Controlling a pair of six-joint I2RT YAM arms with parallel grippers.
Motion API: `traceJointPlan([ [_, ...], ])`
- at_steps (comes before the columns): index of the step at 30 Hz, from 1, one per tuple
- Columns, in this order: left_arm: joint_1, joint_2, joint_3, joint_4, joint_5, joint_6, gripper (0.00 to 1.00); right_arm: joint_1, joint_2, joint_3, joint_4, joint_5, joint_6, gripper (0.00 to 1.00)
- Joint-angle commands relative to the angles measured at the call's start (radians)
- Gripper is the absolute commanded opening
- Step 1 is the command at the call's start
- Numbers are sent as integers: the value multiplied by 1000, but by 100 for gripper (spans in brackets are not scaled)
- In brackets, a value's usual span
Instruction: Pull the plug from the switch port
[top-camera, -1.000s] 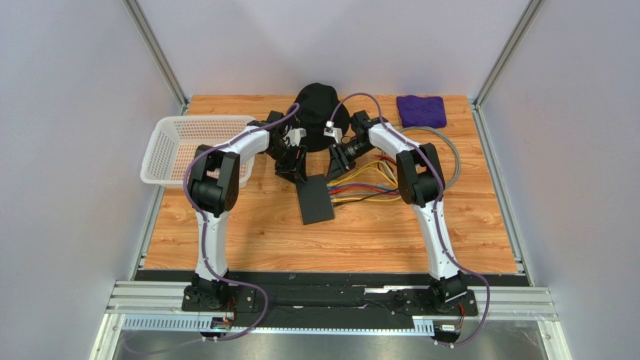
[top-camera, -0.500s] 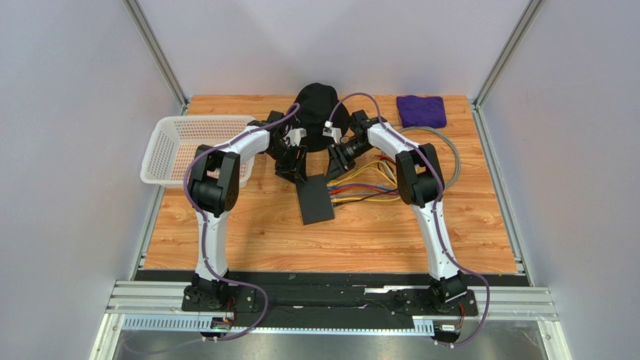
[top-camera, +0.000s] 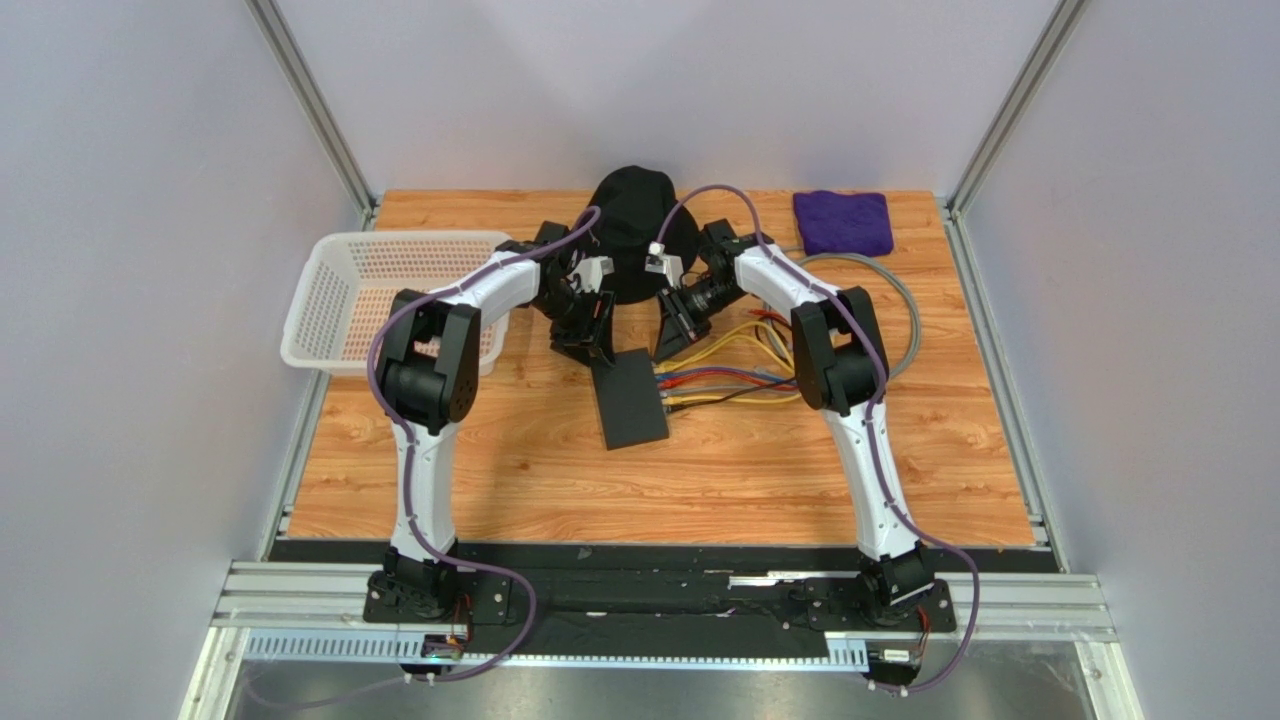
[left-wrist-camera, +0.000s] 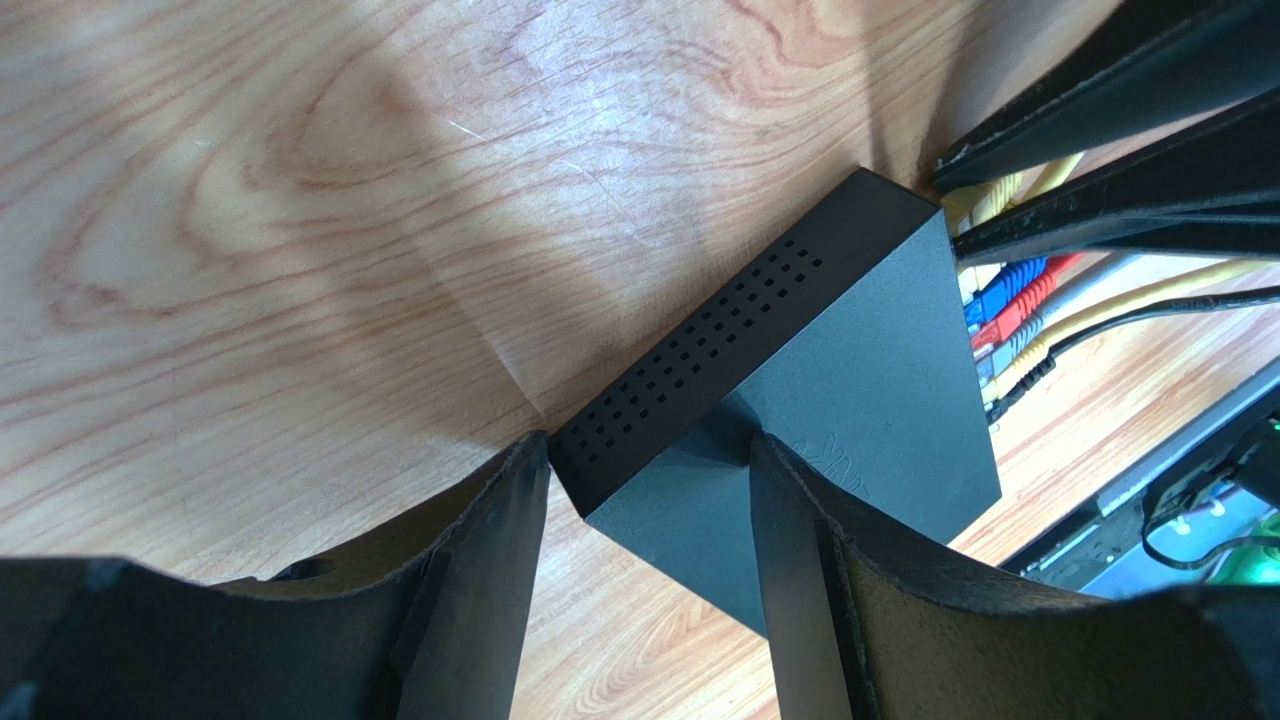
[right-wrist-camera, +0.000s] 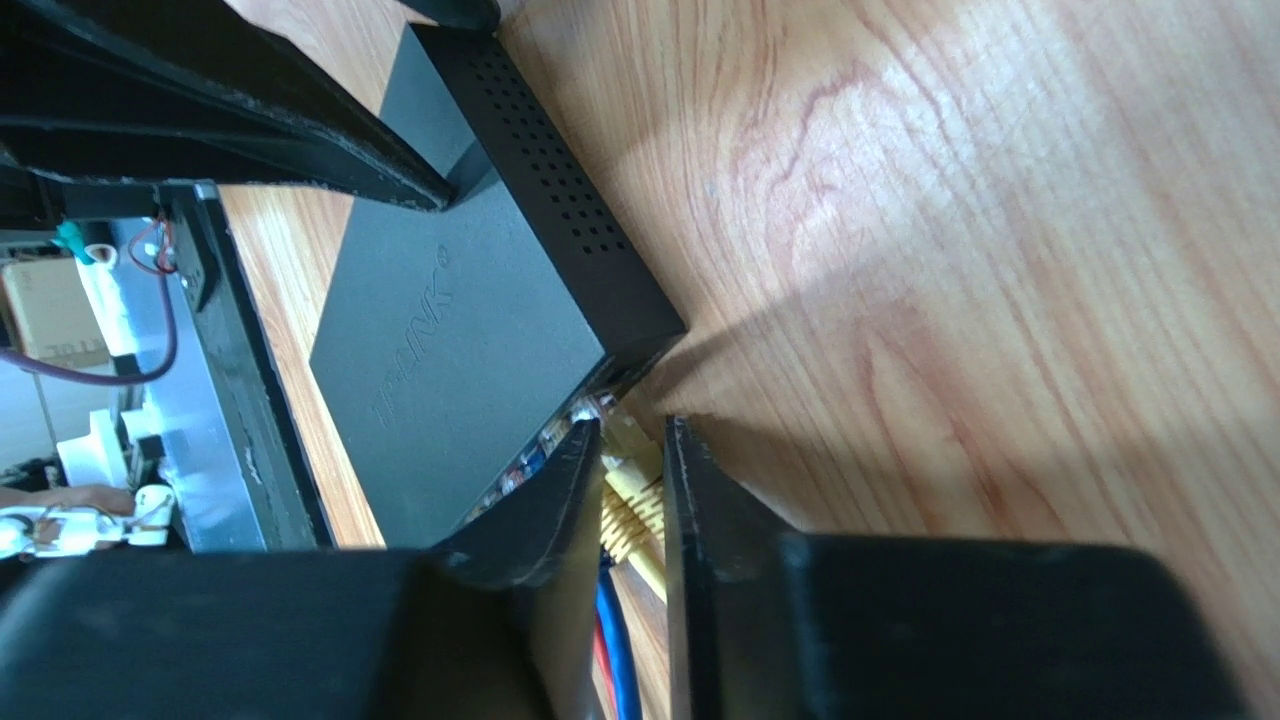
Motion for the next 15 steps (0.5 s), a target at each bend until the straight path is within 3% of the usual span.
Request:
traceJointPlan([
  [1, -12, 48, 3, 7, -64, 44, 61, 49, 57, -11, -19, 189, -56, 11],
  [8, -11, 45, 5, 8, -64, 47, 61, 49, 50, -8, -38, 239, -25, 0],
  [13, -11, 44, 5, 15, -66, 49, 61, 45, 33, 33, -38, 302, -8, 0],
  [15, -11, 42, 8, 15, -69, 50, 62, 30, 22, 61, -34, 296, 7, 7],
])
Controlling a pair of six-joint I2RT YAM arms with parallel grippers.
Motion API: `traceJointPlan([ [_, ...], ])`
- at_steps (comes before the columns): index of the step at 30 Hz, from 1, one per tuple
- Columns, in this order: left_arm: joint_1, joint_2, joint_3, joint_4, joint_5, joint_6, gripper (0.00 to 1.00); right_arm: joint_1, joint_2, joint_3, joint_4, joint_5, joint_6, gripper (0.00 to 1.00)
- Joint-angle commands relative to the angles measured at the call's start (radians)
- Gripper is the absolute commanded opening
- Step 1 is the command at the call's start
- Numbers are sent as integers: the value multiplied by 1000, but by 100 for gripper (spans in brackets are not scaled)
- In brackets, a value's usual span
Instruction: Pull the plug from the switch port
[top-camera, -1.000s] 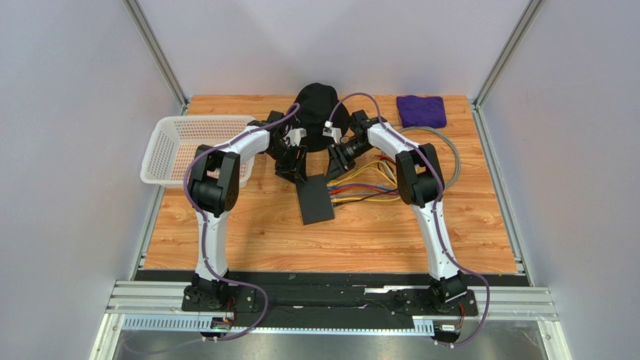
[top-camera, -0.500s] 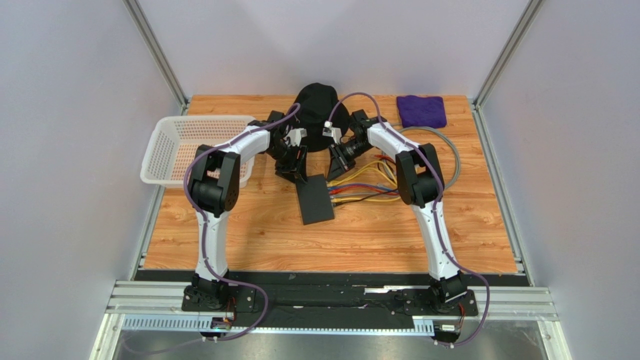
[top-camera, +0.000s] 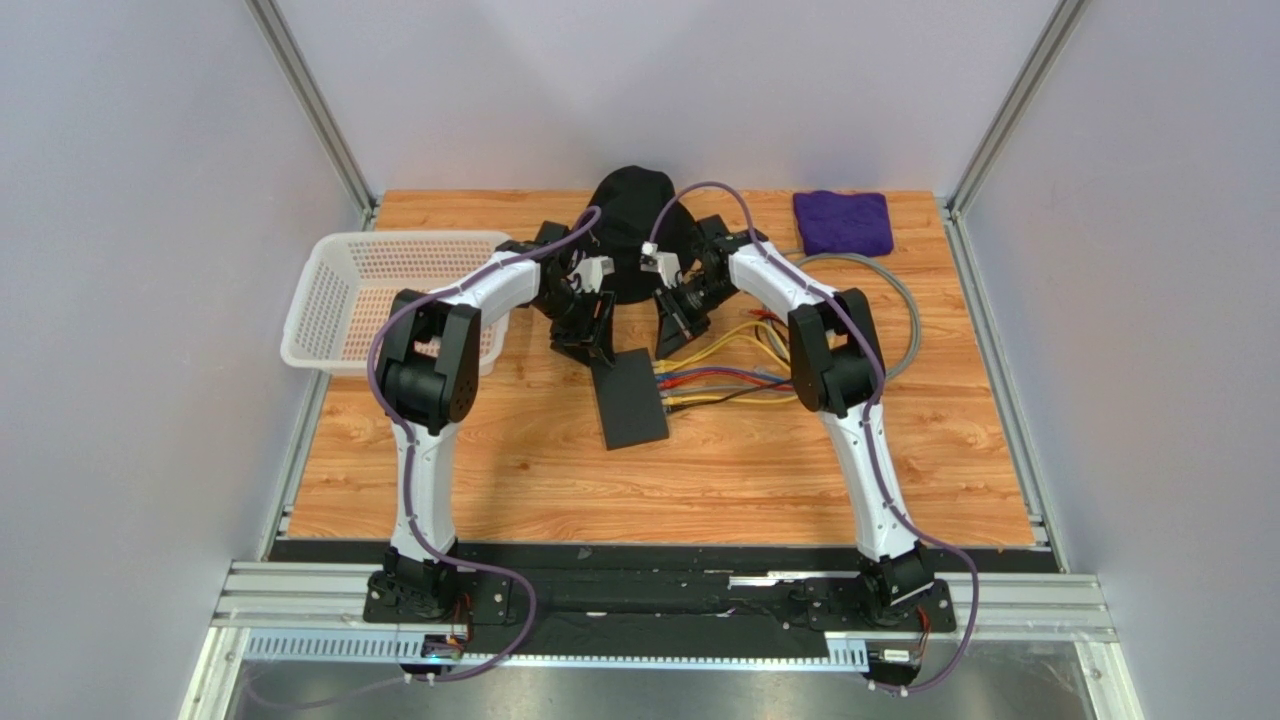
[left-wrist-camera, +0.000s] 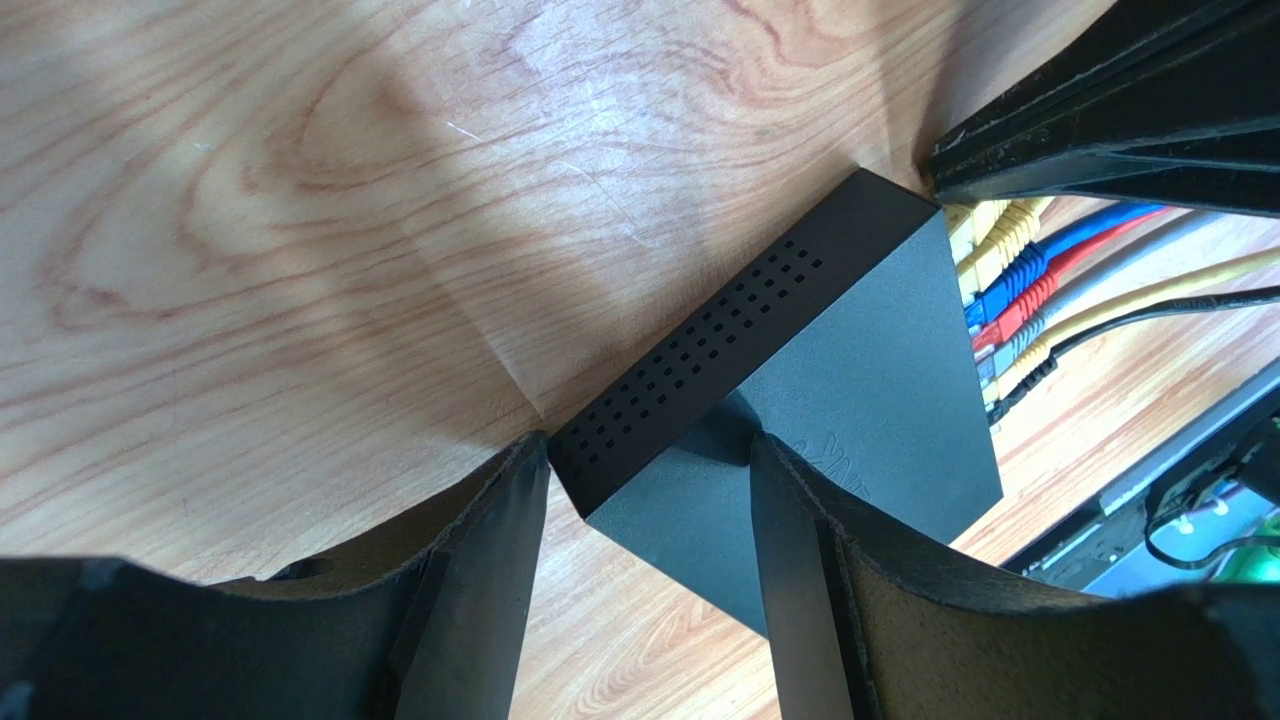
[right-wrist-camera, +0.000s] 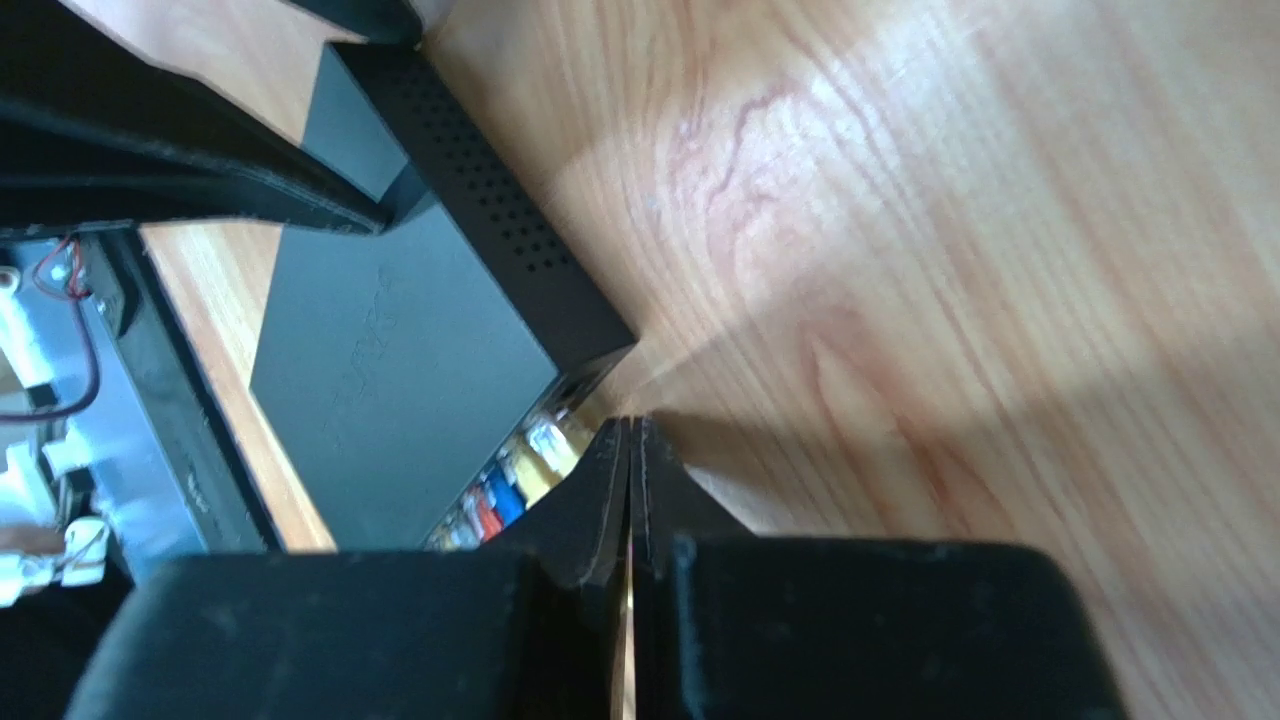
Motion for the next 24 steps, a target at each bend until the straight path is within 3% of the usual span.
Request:
traceJointPlan([
  [1, -10, 41, 8, 15, -71, 49, 62, 4, 21, 28, -16, 150, -6, 14],
  [2, -10, 41, 8, 14, -71, 52, 62, -9, 15, 25, -16, 118, -11, 24],
  [3, -10, 38, 7, 12, -73, 55, 63, -14, 11, 19, -32, 45, -47, 27],
  [12, -10, 35, -6, -9, -21, 98, 64, -19, 170, 203, -302, -111, -160, 39],
  [24, -8, 48, 23, -17, -27, 121, 64, 36, 181, 143, -201, 67, -89, 40],
])
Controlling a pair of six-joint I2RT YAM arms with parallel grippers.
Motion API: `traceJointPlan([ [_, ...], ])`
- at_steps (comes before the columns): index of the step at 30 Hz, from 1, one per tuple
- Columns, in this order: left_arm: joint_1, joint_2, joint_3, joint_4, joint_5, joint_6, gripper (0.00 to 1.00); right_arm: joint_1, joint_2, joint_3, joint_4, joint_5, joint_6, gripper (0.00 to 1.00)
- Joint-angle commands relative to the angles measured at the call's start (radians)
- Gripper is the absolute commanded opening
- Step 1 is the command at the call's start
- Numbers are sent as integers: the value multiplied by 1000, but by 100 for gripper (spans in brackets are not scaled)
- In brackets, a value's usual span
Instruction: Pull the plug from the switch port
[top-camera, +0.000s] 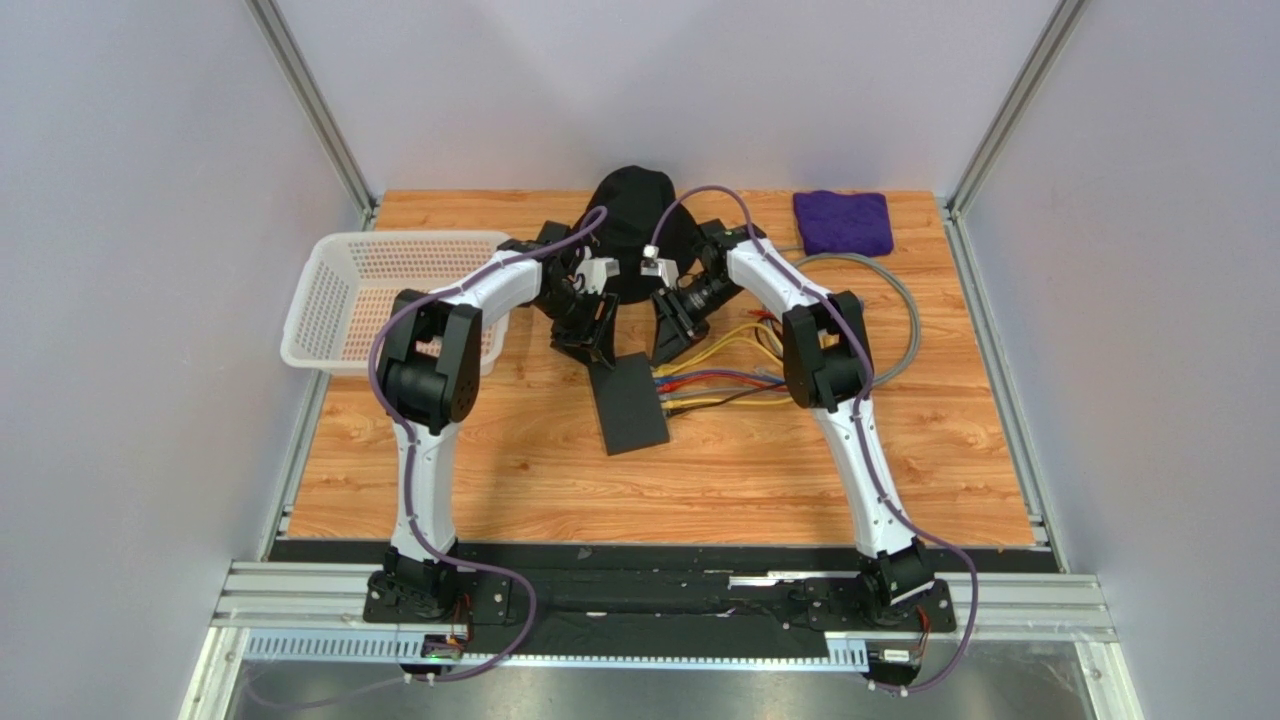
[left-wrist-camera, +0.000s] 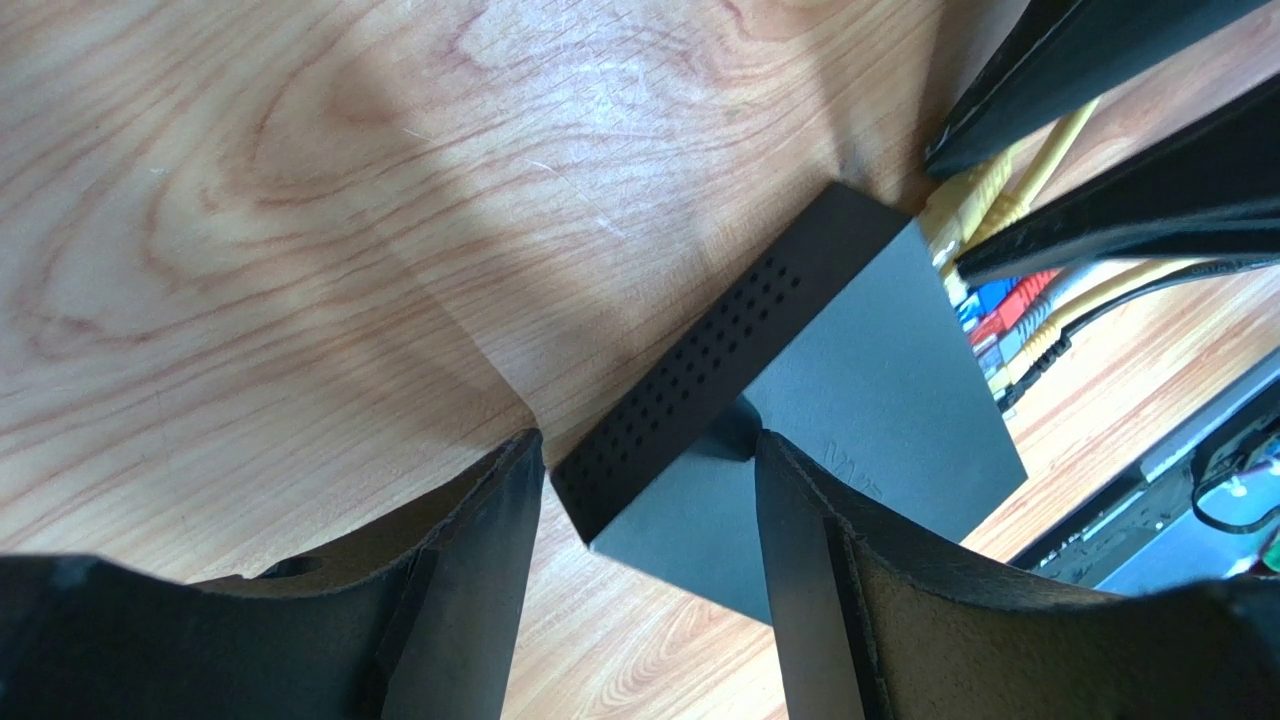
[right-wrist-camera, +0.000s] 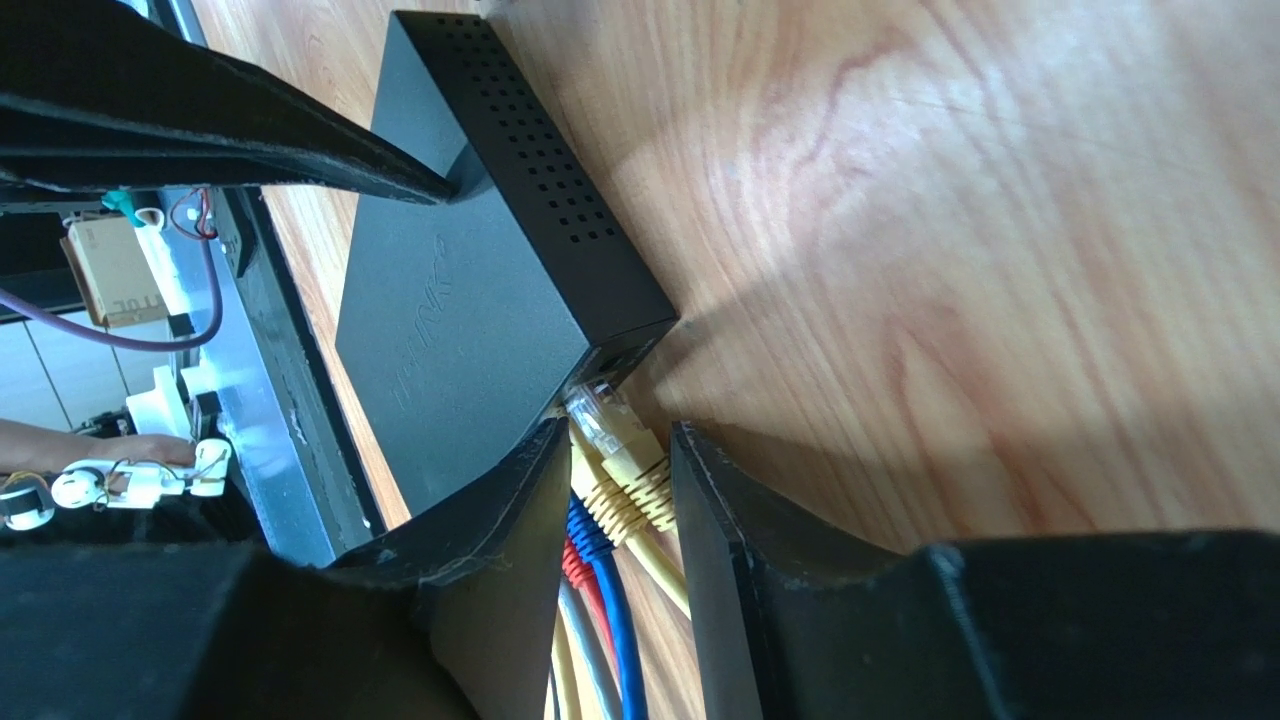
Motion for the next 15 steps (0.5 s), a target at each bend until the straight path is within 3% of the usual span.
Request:
traceJointPlan([
  [1, -6, 43, 10, 6, -43, 44, 64, 54, 61, -32, 24, 193, -12, 39],
  [15, -9, 26, 2, 10, -43, 44, 64, 117, 4, -85, 57, 366, -20, 31],
])
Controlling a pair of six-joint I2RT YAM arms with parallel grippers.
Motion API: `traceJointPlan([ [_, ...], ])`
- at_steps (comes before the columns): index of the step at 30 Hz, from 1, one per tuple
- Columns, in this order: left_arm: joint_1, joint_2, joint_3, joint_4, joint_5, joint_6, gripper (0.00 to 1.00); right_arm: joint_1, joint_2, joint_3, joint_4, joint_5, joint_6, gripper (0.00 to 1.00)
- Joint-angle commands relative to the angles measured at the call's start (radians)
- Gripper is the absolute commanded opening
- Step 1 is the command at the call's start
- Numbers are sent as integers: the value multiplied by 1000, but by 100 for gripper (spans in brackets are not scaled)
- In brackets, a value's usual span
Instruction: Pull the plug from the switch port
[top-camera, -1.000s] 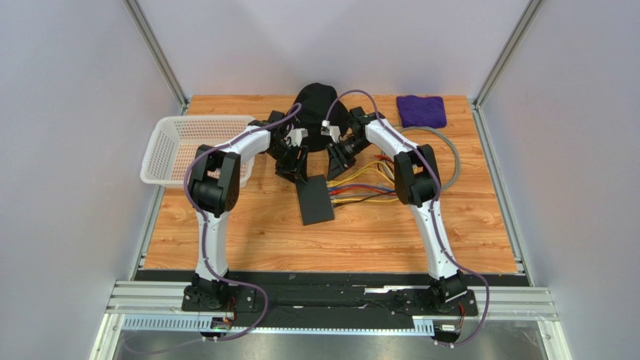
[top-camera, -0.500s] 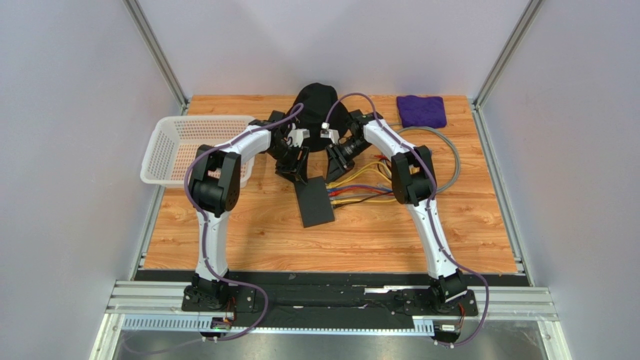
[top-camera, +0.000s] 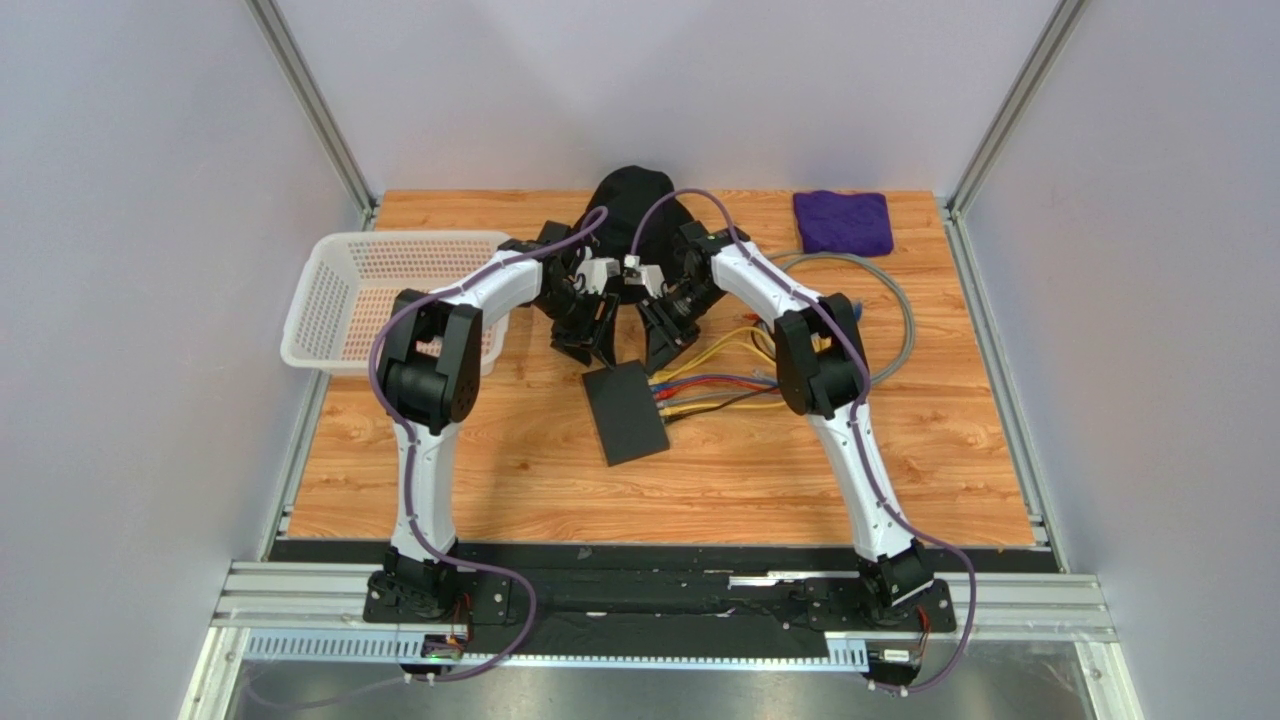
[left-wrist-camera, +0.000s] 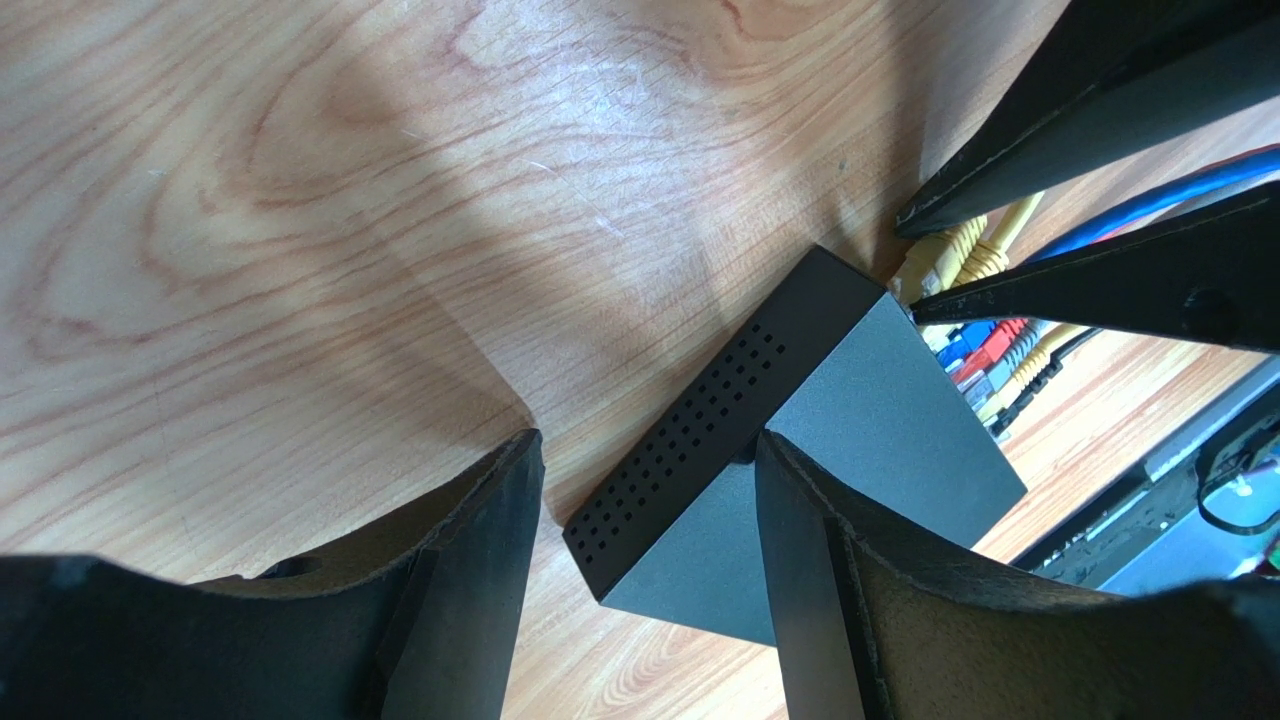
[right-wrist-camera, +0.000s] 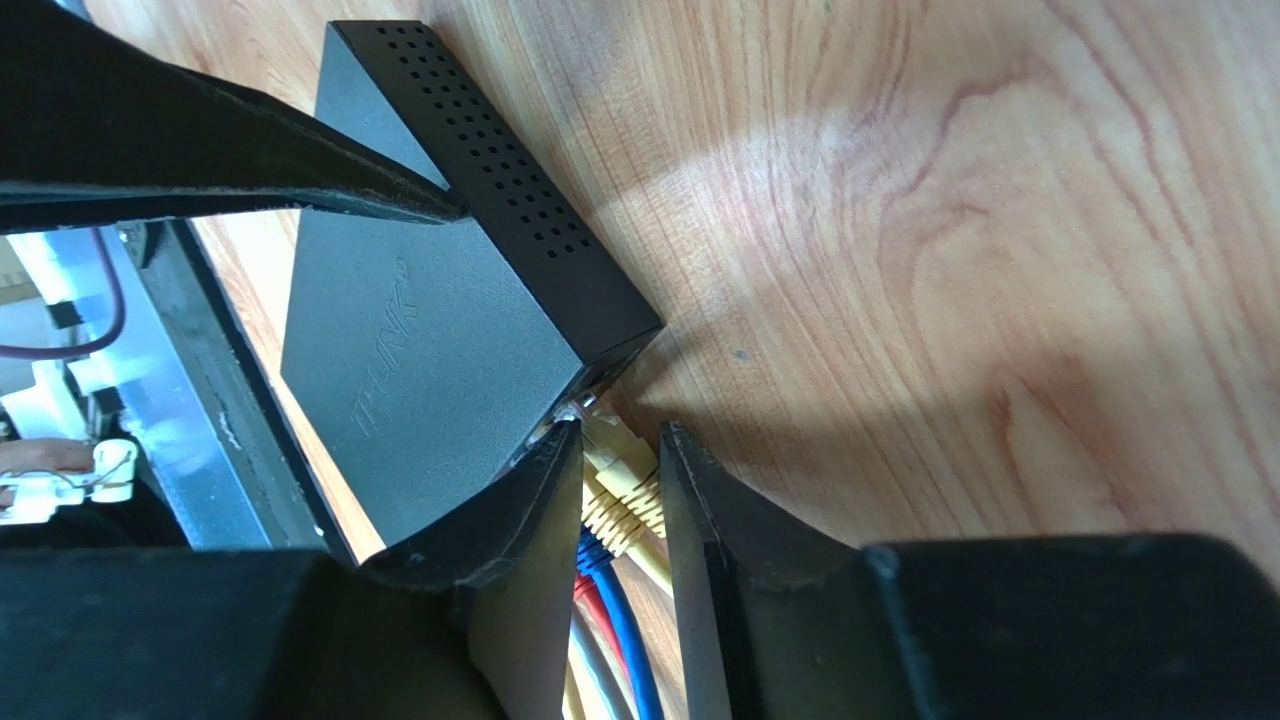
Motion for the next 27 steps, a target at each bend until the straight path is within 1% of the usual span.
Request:
traceJointPlan([
  [1, -4, 26, -4, 15, -40, 37, 64, 51, 60, -32, 19, 246, -25, 31],
  [8, -4, 17, -14, 21, -36, 35, 64, 56, 52, -20, -4, 349, -1, 27],
  [12, -4, 11, -24, 24, -34, 32, 64, 51, 48, -13, -64, 436, -36, 25],
  [14, -6, 11, -25, 27, -34, 18, 64, 47, 48, -42, -78, 476, -68, 24],
  [19, -20, 14, -10, 22, -26, 17, 64, 28, 29, -64, -69, 498, -36, 22],
  [24, -24, -3, -21, 21, -37, 31, 64, 21, -23, -182, -15, 571, -33, 21],
  [27, -23, -23, -21, 15, -51, 40, 64, 8, -44, -220, 10, 610, -15, 19],
])
